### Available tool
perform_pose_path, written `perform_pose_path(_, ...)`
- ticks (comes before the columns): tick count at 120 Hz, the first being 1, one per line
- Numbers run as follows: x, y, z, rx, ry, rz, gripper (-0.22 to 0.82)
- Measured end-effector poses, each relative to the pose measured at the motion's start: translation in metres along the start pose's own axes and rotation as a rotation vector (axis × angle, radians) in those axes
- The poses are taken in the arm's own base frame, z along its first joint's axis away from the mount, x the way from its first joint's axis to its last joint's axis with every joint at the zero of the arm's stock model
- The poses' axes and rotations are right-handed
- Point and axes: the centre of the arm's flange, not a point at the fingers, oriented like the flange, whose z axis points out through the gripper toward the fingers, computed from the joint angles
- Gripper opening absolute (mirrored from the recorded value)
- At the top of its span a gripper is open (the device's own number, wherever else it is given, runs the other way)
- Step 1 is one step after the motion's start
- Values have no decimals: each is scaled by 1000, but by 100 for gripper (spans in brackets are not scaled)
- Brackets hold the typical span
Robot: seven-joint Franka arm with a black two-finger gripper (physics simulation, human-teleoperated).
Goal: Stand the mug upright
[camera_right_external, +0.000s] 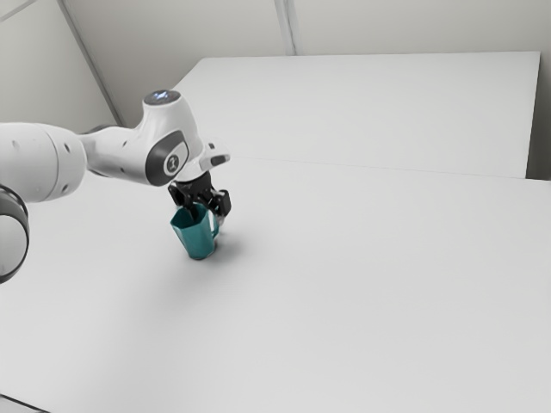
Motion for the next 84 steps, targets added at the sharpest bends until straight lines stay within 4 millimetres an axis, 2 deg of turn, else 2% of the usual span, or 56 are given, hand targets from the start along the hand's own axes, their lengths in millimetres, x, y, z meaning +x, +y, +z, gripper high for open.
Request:
perform_pose_path(22,15,-2,-34,2,53,-1,44)
perform_pose_path(38,18,3,-43,-10,59,-1,45)
perform_pose_path(44,18,4,-52,-13,68,-1,45)
perform_pose_path(52,12,1,-92,-21,99,-12,49)
perform_pose_path(62,16,-14,-160,-32,143,-28,52)
perform_pose_path(69,12,-26,-199,-34,156,-28,54)
perform_pose_path(77,0,-38,-228,-33,153,-28,56)
perform_pose_path(84,-11,-48,-243,-31,140,-26,57)
